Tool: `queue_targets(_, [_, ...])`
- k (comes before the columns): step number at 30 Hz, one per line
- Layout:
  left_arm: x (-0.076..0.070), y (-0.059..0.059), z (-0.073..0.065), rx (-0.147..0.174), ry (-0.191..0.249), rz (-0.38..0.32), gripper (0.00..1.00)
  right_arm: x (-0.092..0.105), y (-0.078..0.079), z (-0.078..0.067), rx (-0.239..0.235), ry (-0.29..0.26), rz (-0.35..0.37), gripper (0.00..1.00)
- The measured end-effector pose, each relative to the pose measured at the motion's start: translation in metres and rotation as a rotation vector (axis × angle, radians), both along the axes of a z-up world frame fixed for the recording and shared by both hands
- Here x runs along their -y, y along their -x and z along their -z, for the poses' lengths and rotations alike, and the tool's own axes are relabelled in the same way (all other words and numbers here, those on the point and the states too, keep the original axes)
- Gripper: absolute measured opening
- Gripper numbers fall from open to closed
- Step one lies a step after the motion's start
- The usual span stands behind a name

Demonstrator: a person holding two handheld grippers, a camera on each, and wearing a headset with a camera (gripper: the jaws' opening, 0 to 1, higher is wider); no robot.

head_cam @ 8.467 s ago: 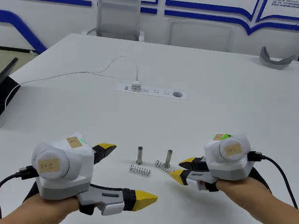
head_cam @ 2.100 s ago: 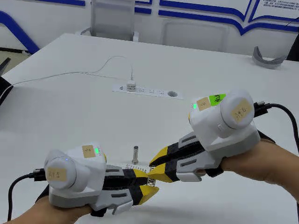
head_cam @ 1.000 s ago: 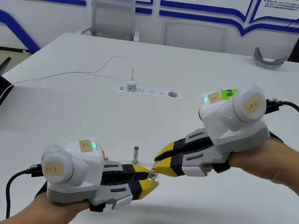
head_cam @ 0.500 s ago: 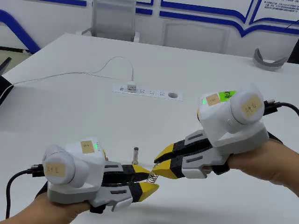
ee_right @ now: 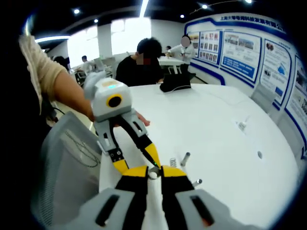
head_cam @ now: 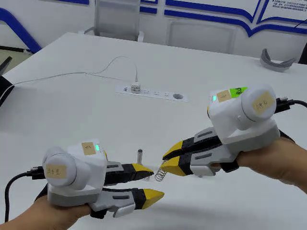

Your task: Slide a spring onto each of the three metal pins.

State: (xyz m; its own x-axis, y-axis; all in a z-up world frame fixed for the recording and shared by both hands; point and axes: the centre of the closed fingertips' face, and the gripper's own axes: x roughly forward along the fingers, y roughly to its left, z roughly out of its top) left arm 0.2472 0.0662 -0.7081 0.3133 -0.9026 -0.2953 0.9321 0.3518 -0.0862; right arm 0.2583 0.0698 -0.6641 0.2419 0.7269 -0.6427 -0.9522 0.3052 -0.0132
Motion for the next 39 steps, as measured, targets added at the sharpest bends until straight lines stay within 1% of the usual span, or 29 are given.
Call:
queue_targets(3, [-0.003, -0.002, 0.0, -0.001, 0.001, -0.009, 0.34, 0.003, -0.005, -0.002, 0.007, 0.001, 0.018, 0.11])
queue_targets(9, [-0.011, -0.007, -0.001, -0.002, 0.006, -0.044, 0.44, 0.011, -0.018, -0.005, 0.025, 0.007, 0.058, 0.11])
queue_targets(12, [-0.015, -0.009, -0.001, -0.002, 0.006, -0.057, 0.46, 0.014, -0.024, -0.007, 0.034, 0.012, 0.074, 0.11])
queue_targets(14, [-0.019, -0.011, 0.0, -0.011, 0.005, -0.073, 0.48, 0.017, -0.029, -0.008, 0.042, 0.014, 0.088, 0.11])
queue_targets(18, [-0.025, -0.014, 0.001, -0.015, 0.007, -0.089, 0.5, 0.022, -0.039, -0.008, 0.052, 0.019, 0.114, 0.11])
queue_targets(20, [-0.028, -0.014, 0.001, -0.023, 0.012, -0.098, 0.51, 0.024, -0.044, -0.007, 0.056, 0.021, 0.13, 0.11])
queue_targets(22, [-0.032, -0.016, 0.0, -0.024, 0.013, -0.108, 0.52, 0.027, -0.049, -0.005, 0.063, 0.03, 0.147, 0.11])
queue_targets(27, [-0.041, -0.018, 0.002, -0.043, 0.012, -0.134, 0.53, 0.035, -0.063, 0.003, 0.074, 0.059, 0.185, 0.11])
queue_targets(30, [-0.046, -0.019, 0.002, -0.05, 0.011, -0.148, 0.53, 0.038, -0.069, 0.007, 0.075, 0.067, 0.201, 0.11])
queue_targets(32, [-0.05, -0.021, 0.001, -0.049, 0.009, -0.159, 0.53, 0.04, -0.073, 0.01, 0.081, 0.079, 0.213, 0.11])
queue_targets(36, [-0.055, -0.023, 0.0, -0.048, 0.008, -0.18, 0.54, 0.041, -0.078, 0.016, 0.079, 0.091, 0.222, 0.11])
queue_targets(39, [-0.058, -0.024, -0.001, -0.051, 0.011, -0.189, 0.53, 0.04, -0.08, 0.021, 0.073, 0.102, 0.219, 0.11])
